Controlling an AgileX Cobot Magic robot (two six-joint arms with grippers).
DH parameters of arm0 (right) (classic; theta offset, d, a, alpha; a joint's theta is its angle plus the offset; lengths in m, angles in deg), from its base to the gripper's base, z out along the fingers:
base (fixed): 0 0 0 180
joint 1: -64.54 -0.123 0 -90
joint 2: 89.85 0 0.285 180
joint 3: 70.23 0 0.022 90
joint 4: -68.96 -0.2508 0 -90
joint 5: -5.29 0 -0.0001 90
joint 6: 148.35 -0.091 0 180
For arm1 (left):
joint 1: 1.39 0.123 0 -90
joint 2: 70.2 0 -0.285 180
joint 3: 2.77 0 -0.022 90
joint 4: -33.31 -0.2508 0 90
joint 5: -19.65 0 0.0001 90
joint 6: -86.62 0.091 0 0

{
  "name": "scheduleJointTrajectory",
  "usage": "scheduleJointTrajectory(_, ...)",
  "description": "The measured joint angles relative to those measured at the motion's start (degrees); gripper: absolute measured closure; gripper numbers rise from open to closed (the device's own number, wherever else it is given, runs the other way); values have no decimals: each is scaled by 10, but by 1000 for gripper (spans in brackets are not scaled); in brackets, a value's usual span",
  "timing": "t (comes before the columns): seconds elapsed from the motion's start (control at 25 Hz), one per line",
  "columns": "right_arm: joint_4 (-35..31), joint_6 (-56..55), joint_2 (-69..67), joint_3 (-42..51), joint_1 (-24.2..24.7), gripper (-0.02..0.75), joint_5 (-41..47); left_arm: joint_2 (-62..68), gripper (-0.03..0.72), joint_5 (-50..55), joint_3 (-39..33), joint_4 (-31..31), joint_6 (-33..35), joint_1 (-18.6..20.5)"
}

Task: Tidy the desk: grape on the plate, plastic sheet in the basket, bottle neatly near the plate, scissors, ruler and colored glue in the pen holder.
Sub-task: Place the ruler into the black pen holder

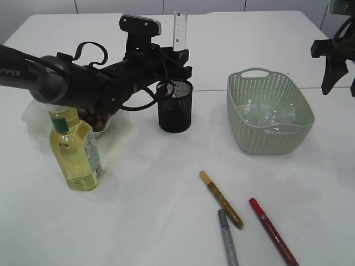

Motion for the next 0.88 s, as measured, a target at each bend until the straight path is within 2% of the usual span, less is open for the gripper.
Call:
scheduleJointTrajectory(0.12, 0, 0, 0, 0, 0, 340, 0, 0, 390, 3, 0, 0, 0, 0)
scheduleJointTrajectory(0.4, 0, 0, 0, 0, 0, 340, 0, 0, 309, 16, 0, 0, 0, 0)
scheduleJointTrajectory(0.88, 0, 0, 0, 0, 0, 340, 0, -1, 305, 17, 0, -1, 0, 0)
